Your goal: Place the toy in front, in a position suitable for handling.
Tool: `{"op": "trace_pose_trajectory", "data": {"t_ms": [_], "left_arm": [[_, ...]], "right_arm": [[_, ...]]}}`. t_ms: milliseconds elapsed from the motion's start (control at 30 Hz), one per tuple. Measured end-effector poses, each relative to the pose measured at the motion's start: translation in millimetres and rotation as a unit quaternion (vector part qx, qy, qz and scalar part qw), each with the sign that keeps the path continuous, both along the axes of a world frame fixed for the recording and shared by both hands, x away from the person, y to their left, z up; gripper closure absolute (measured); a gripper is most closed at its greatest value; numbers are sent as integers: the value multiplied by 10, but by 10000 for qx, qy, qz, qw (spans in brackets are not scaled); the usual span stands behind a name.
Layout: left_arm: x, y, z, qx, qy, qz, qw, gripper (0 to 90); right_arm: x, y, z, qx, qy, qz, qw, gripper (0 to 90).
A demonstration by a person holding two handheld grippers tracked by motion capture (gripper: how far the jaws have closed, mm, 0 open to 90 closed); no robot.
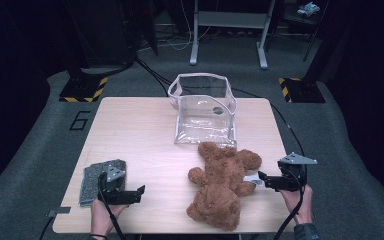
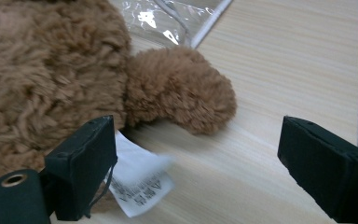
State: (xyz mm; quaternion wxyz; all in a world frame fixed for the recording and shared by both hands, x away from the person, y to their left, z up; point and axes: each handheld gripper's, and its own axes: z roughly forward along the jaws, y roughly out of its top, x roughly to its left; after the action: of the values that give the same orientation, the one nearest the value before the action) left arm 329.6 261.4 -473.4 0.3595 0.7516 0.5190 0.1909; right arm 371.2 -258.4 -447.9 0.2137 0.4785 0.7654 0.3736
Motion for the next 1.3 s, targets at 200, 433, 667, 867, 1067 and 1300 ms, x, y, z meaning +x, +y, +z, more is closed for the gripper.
{"op": "trace_pose_trajectory", "data": {"t_ms": [200,433,667,867,1067,1300], "left_arm": [[-42,-176,-22,-62,4,-225,9997,0],[-115,-424,-23,-152,46,-602,9981,0],[-184,-758,8,-305,37,-1050,9940,0],[-253,-1004,71,-370,-23,-1441,9889,0],[-311,-1161,134,-461,-22,-1766,9832,0],[-342,-1449,135,-506,-45,-2213,9739,17]], "right_arm": [[36,150,121,-12,-86,174,9998,113],[87,313,211,21,-123,387,9992,116],[147,454,317,54,-147,615,9980,126],[206,649,416,13,-189,821,9964,134],[308,863,425,-47,-131,1016,9947,140],[440,1053,441,-140,-62,1122,9936,180]]}}
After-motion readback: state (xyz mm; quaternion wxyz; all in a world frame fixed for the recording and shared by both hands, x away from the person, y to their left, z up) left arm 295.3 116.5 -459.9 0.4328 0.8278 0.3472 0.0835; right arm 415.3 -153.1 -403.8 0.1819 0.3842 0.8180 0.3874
